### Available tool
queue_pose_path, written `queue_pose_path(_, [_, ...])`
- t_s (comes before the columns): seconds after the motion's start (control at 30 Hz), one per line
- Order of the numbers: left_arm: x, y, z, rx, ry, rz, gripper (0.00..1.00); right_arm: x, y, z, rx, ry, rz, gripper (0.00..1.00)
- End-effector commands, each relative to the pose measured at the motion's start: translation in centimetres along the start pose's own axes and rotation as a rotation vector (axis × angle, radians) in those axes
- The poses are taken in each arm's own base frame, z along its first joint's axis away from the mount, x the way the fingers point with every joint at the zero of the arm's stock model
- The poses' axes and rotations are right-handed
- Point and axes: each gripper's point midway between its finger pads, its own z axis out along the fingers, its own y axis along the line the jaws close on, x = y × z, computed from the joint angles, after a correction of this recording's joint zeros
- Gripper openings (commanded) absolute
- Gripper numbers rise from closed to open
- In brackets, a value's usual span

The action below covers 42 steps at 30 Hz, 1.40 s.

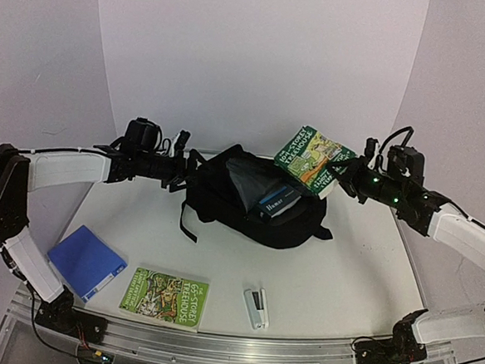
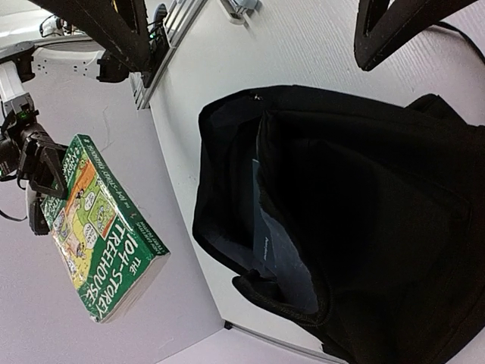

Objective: Pack the student bag
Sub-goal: Pick up the book from the center of the board, then place the book in the student bag.

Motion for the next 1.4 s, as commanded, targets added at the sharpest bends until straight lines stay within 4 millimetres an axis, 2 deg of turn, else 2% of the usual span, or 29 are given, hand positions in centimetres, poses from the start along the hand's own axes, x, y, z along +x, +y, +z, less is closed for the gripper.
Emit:
queue_pose_path(0.0, [-3.3,-1.7,1.9,0.068,-0.049,0.057,0.94,-2.1,1.7,-1.5,-0.103,-0.040,0.012,0.00])
queue_pose_path(0.3, [-4.7,0.0,6.6,0.103,-0.005,0.038,0.95,-1.5,-1.4,-1.4,-0.063,-0.001,0.125,0.00])
queue_pose_path(0.5, [-5.2,0.9,8.8,0.108,0.021,0.035,0.94,-1.1,-1.7,-1.8,-0.064,0.008,0.152,0.00])
queue_pose_path(0.7, [-5.5,1.4,10.3,0.127,0.040,0.022,0.71,0.1,-2.5,-2.1,-0.058,0.030,0.206,0.00])
queue_pose_path(0.77, [-5.9,1.6,10.6,0.125,0.024,0.027,0.56,0.5,-2.9,-2.1,-0.053,0.039,0.223,0.00])
queue_pose_path(0.83, [-6.2,1.5,10.7,0.132,0.013,0.034,0.35,0.8,-3.4,-2.2,-0.045,0.041,0.240,0.00])
queue_pose_path(0.9, [-6.6,0.7,10.4,0.158,-0.001,0.049,0.15,1.0,-3.7,-2.2,-0.040,0.046,0.256,0.00])
queue_pose_path(1.0, [-7.0,-2.0,9.3,0.224,-0.016,0.090,0.01,1.5,-4.4,-2.2,-0.025,0.052,0.283,0.00])
queue_pose_path(1.2, [-5.6,-8.1,7.9,0.340,0.027,0.162,0.00,2.6,-5.4,-1.8,-0.017,0.082,0.332,0.00])
queue_pose_path(1.37, [-4.8,-11.9,6.2,0.426,0.021,0.184,0.00,2.9,-5.1,-1.7,-0.041,0.092,0.361,0.00])
